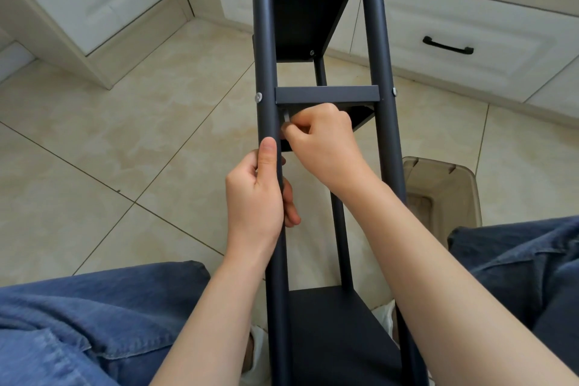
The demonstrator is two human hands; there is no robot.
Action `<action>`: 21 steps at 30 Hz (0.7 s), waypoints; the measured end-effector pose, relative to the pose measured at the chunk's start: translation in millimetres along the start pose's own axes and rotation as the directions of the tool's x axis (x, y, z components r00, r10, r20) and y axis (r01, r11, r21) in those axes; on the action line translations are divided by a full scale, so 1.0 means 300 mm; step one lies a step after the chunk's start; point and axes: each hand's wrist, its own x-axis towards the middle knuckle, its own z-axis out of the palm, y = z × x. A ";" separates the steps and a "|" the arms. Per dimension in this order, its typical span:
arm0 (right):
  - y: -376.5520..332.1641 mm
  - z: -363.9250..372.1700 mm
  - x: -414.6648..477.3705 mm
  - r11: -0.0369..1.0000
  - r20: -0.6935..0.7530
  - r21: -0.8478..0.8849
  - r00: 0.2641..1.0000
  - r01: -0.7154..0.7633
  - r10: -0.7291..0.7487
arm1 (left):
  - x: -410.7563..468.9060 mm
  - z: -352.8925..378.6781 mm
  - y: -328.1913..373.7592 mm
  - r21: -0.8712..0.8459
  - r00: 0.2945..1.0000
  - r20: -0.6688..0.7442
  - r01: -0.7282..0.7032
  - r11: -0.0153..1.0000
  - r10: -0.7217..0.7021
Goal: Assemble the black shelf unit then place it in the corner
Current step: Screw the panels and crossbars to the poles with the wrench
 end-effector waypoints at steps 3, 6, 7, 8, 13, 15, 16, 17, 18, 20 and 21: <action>0.015 0.003 0.000 1.000 0.005 0.011 1.000 -0.004 0.004 | -0.001 0.000 0.002 0.002 1.000 0.005 -0.010 1.000 0.010; 0.026 0.018 -0.005 0.999 0.003 0.048 1.000 0.013 -0.013 | -0.003 0.001 0.004 -0.010 1.000 0.014 -0.009 1.000 0.009; 0.029 0.025 -0.007 0.998 -0.002 0.064 1.000 0.023 -0.023 | -0.002 0.000 0.004 -0.016 1.000 0.018 -0.010 1.000 0.010; 0.030 0.034 -0.012 0.996 -0.007 0.085 0.999 0.034 -0.034 | -0.004 -0.001 0.003 -0.021 1.000 0.021 -0.008 1.000 0.009; 0.038 0.073 -0.016 0.984 -0.051 0.159 0.996 0.083 -0.076 | -0.007 -0.009 -0.003 -0.038 0.999 0.032 -0.010 0.999 0.011; 0.042 0.081 -0.016 0.981 -0.064 0.168 0.994 0.096 -0.086 | -0.007 -0.009 -0.001 -0.046 0.999 0.032 -0.010 0.999 0.012; 0.042 0.082 -0.016 0.980 -0.067 0.174 0.994 0.095 -0.085 | -0.008 -0.009 -0.001 -0.047 0.999 0.033 -0.010 0.999 0.012; 0.042 0.082 -0.015 0.979 -0.071 0.179 0.994 0.097 -0.085 | -0.007 -0.008 0.000 -0.049 0.999 0.035 -0.012 0.999 0.014; 0.040 0.080 -0.014 0.979 -0.072 0.178 0.994 0.096 -0.085 | -0.007 -0.006 0.000 -0.050 0.999 0.037 -0.011 0.999 0.013; 0.037 0.073 -0.014 0.984 -0.055 0.157 0.996 0.082 -0.075 | -0.008 -0.006 0.000 -0.045 0.999 0.033 -0.006 0.999 0.008; 0.034 0.067 -0.014 0.987 -0.040 0.146 0.997 0.070 -0.065 | -0.008 -0.006 0.001 -0.042 1.000 0.030 -0.007 0.999 0.008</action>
